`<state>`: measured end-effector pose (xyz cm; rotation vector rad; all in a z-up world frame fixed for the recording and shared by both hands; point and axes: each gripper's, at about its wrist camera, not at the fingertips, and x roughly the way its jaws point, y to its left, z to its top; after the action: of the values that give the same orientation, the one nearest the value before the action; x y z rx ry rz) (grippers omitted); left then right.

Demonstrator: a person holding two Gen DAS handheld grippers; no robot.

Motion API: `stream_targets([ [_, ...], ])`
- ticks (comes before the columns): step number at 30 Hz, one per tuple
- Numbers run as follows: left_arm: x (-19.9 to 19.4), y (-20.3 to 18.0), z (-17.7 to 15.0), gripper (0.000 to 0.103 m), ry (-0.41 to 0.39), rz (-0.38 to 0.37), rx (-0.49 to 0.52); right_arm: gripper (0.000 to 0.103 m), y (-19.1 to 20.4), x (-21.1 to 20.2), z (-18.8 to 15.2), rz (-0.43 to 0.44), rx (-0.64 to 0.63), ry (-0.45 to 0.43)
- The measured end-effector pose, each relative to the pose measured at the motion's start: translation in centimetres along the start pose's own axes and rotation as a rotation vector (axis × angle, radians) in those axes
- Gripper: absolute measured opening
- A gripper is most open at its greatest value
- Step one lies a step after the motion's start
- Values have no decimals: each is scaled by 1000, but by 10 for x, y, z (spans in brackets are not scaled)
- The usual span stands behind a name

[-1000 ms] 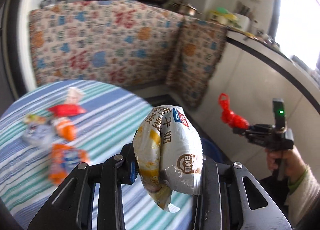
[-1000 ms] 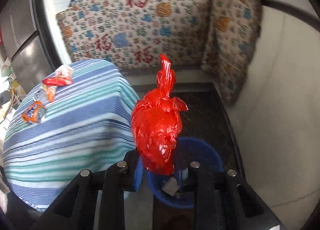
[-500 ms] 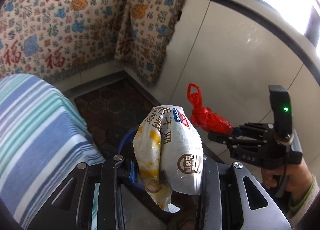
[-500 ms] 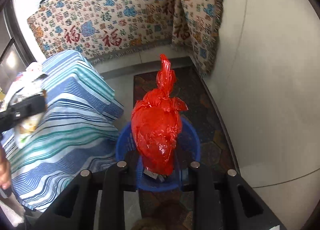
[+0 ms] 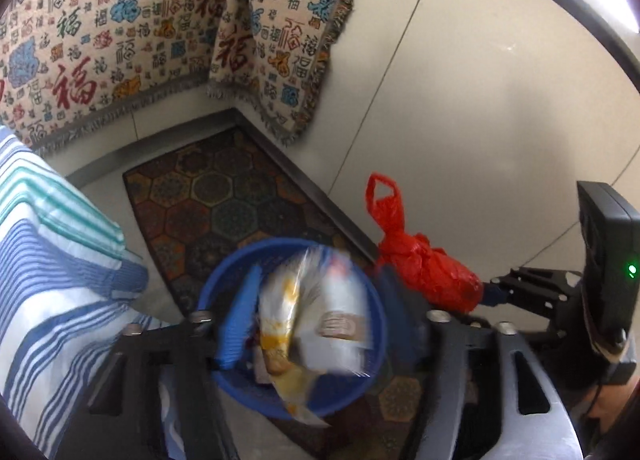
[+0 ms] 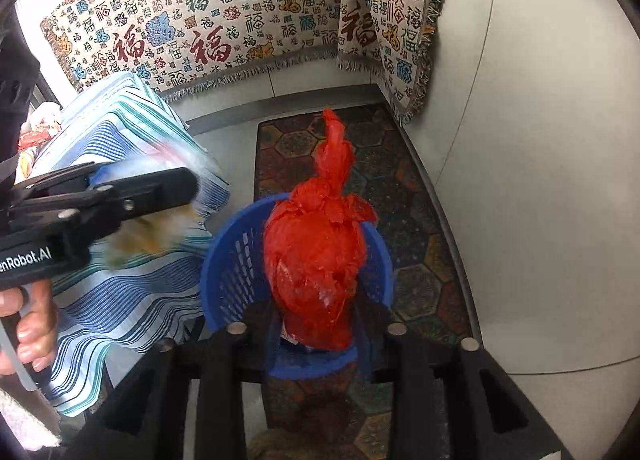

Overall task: Collect trash
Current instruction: 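Open the right tool to drop the red plastic bag into the wastebasket, then move both open tools back over the table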

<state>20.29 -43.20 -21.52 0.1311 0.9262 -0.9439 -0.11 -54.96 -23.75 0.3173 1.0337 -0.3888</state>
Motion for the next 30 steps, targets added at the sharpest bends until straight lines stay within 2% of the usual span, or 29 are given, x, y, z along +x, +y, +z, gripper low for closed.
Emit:
stream_targets([
  [1, 1, 1, 1, 74, -8, 1, -4, 50, 1, -1, 0, -3, -6, -10],
  [2, 1, 2, 3, 75, -13, -1, -8, 55, 3, -1, 1, -6, -11, -21],
  [9, -26, 10, 3, 78, -55, 19, -20, 55, 7, -12, 8, -20, -25, -68],
  [16, -101, 13, -25, 86, -101, 56, -14, 55, 38, -48, 27, -58, -70, -220],
  [19, -139, 19, -51, 88, -106, 81, -13, 56, 67, -64, 36, -68, -126, -291],
  [23, -185, 40, -88, 90, -97, 150, -25, 62, 118, -77, 37, -28, -207, -362],
  [30, -258, 104, -149, 90, -106, 345, -74, 62, 237, -65, 27, 131, -375, -322],
])
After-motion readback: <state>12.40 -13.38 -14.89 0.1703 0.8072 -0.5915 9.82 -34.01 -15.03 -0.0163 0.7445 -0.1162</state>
